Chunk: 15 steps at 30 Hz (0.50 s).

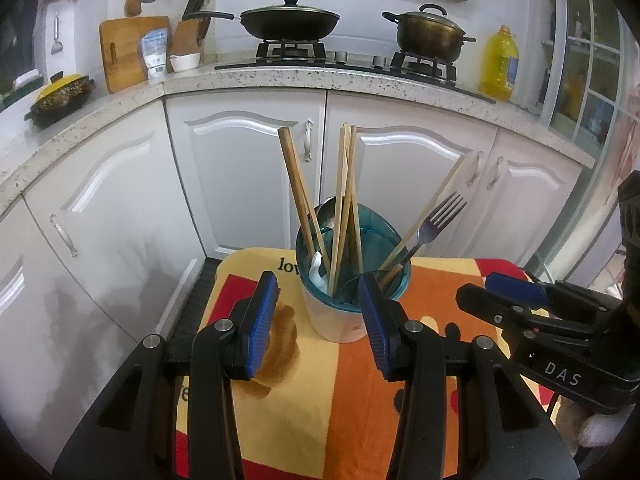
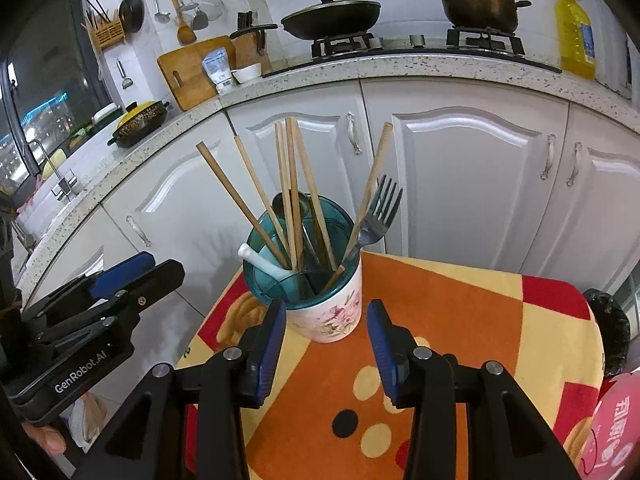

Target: Organize utensils

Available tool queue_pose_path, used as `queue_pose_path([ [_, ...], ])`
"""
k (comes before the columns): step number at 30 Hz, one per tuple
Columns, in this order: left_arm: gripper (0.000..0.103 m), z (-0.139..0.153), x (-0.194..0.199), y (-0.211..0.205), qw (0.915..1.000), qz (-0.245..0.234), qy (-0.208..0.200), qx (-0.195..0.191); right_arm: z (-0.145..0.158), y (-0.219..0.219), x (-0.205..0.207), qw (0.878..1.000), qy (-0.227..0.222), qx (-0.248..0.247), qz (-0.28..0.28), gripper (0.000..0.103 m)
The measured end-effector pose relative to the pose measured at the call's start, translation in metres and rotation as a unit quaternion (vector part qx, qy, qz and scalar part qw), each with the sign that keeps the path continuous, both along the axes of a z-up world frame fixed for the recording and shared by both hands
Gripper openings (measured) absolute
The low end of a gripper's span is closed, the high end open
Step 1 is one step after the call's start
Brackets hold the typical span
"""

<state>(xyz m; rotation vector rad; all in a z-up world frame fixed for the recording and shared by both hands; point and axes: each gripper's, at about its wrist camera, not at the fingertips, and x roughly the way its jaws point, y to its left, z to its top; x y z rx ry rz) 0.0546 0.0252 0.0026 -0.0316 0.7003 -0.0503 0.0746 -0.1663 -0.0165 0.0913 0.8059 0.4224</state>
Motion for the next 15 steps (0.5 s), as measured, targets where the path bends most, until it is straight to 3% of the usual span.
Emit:
queue_pose_path([
  [15,0.041,0.0013,-0.0063,-0.0015,0.9997,0.013,-0.001,0.019,0.0004,-0.0026,-0.0037,1.0,-0.001,0.008,-0.008,0.041],
])
